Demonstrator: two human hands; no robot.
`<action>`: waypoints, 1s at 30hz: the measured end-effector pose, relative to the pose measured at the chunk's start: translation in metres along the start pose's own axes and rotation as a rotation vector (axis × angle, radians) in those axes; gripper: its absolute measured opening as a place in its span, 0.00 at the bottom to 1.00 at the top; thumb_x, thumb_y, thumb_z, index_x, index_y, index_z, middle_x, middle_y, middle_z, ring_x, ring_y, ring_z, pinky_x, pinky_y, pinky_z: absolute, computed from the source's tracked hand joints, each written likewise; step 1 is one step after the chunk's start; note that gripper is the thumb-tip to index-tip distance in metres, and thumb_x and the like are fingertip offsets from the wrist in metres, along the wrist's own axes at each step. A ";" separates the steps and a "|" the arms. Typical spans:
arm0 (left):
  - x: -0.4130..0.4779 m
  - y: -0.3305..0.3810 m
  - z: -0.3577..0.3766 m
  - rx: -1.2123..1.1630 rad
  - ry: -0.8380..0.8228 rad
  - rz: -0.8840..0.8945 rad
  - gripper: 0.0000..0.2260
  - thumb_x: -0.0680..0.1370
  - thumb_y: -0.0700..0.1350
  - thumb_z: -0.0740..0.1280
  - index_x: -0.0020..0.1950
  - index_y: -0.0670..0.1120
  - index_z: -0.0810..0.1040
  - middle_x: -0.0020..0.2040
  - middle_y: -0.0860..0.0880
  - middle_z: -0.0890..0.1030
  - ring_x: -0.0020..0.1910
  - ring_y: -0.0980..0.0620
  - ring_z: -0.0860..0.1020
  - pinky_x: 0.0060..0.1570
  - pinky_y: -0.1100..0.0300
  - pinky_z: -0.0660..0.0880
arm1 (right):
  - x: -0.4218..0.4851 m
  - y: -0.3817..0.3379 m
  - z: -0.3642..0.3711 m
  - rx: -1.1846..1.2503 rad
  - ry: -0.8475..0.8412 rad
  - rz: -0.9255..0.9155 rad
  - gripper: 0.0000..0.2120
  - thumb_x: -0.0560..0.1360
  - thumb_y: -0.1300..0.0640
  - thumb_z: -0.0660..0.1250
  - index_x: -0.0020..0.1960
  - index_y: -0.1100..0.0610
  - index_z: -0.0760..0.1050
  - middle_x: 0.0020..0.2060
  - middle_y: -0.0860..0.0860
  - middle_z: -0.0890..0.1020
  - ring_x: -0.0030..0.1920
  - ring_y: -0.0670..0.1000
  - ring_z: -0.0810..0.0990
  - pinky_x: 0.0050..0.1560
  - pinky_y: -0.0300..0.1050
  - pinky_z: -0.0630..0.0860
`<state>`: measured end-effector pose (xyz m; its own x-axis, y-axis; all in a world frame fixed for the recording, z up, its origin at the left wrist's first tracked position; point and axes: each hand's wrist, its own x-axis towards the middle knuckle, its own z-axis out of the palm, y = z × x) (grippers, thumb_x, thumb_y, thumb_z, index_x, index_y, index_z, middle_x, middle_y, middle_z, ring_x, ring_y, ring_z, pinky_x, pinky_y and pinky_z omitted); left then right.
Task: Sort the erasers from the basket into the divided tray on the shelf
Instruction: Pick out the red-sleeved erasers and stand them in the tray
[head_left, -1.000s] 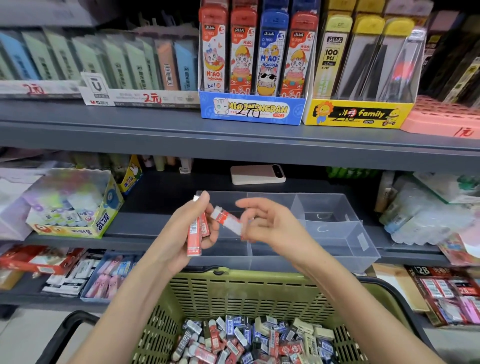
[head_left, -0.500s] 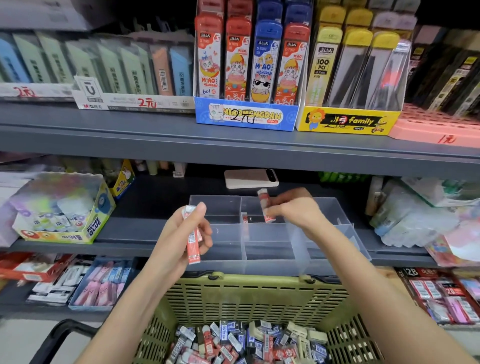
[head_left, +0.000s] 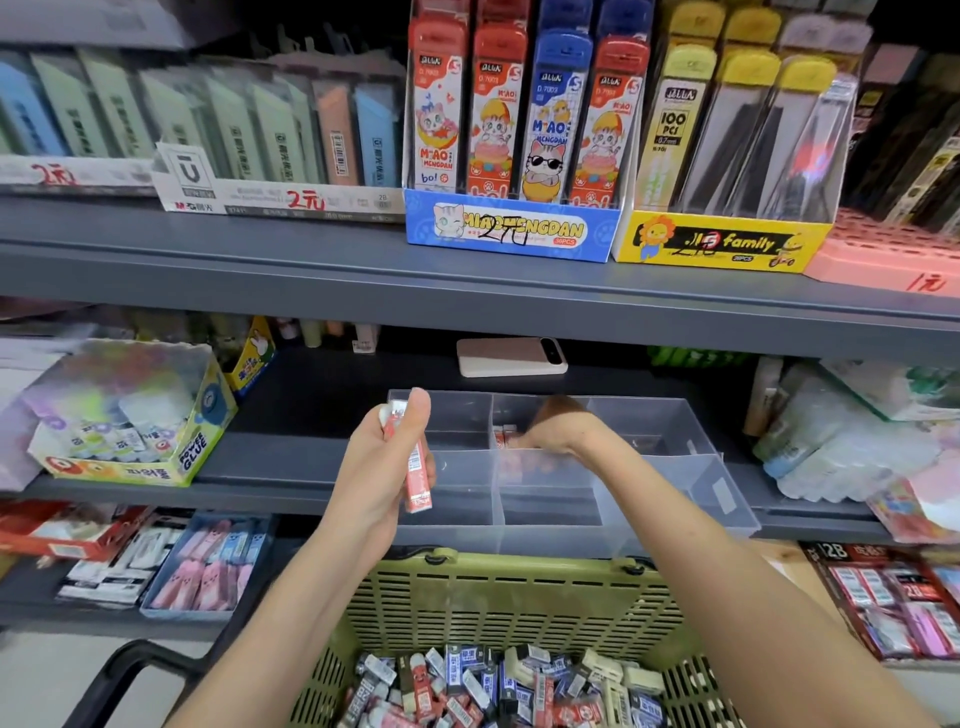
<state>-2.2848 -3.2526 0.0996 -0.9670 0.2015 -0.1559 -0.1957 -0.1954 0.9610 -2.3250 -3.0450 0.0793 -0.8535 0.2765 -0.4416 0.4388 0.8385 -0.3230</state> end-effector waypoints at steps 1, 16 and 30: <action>0.000 0.000 0.001 0.004 0.006 0.000 0.30 0.59 0.71 0.67 0.40 0.46 0.65 0.27 0.52 0.67 0.24 0.56 0.67 0.25 0.66 0.69 | -0.007 -0.002 -0.003 -0.038 0.050 -0.008 0.17 0.75 0.49 0.66 0.57 0.60 0.74 0.57 0.55 0.79 0.55 0.57 0.78 0.56 0.48 0.76; -0.011 -0.007 -0.001 -0.054 0.005 0.061 0.23 0.70 0.67 0.57 0.43 0.46 0.68 0.28 0.54 0.68 0.25 0.59 0.67 0.22 0.65 0.67 | -0.148 -0.060 0.061 0.949 0.173 -0.491 0.06 0.73 0.58 0.70 0.45 0.50 0.74 0.35 0.51 0.81 0.33 0.46 0.78 0.36 0.43 0.79; -0.007 -0.006 -0.010 -0.160 -0.157 -0.035 0.24 0.75 0.64 0.54 0.42 0.43 0.69 0.26 0.49 0.70 0.22 0.56 0.64 0.18 0.67 0.57 | -0.052 0.005 -0.045 -0.039 0.164 0.080 0.17 0.64 0.44 0.72 0.30 0.55 0.73 0.25 0.48 0.73 0.27 0.49 0.71 0.26 0.38 0.64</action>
<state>-2.2788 -3.2620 0.0925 -0.9244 0.3550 -0.1393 -0.2643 -0.3329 0.9052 -2.2911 -3.0342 0.1381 -0.8520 0.4135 -0.3211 0.4988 0.8274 -0.2579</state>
